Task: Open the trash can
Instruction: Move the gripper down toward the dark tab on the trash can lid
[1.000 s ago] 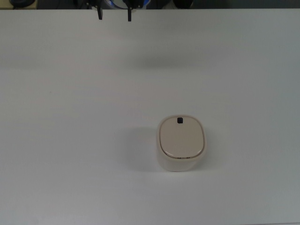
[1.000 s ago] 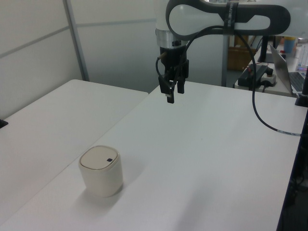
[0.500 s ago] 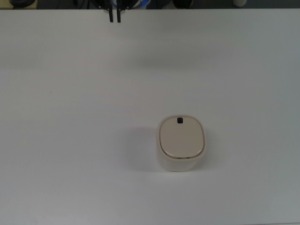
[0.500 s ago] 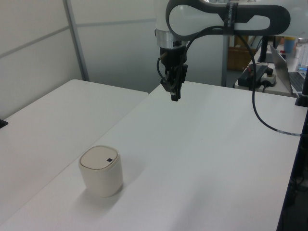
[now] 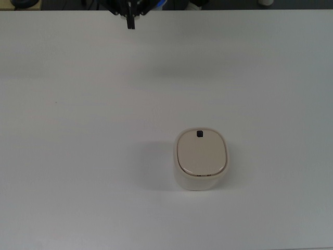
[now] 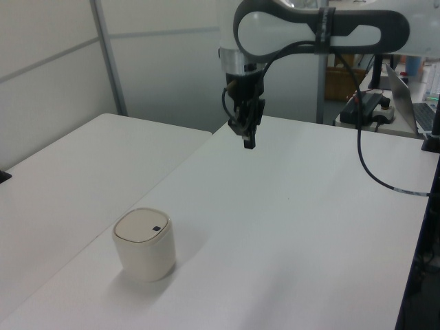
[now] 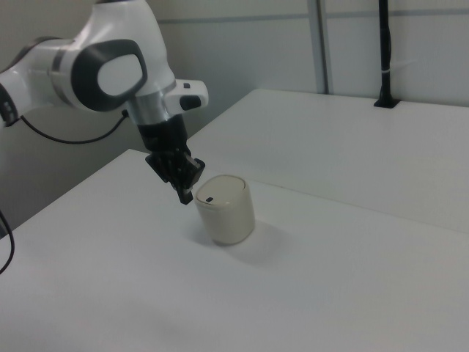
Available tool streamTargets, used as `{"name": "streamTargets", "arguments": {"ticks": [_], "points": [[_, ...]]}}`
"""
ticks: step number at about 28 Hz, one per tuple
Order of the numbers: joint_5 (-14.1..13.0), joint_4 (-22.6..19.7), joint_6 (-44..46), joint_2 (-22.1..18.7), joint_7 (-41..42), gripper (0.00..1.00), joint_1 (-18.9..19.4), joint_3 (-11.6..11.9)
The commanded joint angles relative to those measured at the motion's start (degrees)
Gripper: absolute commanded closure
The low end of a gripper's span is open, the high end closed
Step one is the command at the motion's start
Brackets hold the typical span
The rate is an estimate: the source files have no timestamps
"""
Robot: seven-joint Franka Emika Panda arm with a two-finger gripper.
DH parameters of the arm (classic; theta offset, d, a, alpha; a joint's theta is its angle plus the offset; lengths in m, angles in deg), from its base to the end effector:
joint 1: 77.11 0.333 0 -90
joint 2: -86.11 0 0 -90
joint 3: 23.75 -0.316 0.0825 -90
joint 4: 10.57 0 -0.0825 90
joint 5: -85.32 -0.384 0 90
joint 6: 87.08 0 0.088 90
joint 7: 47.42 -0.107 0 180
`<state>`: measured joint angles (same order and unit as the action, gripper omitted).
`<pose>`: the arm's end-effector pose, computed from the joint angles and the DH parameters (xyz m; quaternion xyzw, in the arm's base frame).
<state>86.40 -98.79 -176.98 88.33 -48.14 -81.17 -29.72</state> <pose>0.5660 0.0157 0.6174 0.9999 0.0104 -0.0044 0.0075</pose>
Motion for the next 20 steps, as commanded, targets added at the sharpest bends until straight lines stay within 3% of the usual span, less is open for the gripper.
{"name": "streamTargets", "arguments": {"ticks": [1,20], "points": [[-1.61,1.47,-4.91,4.54,1.34,0.95,0.02,-1.49],[-1.61,1.56,-30.74,17.01,0.29,0.95,5.99,-2.11]]}}
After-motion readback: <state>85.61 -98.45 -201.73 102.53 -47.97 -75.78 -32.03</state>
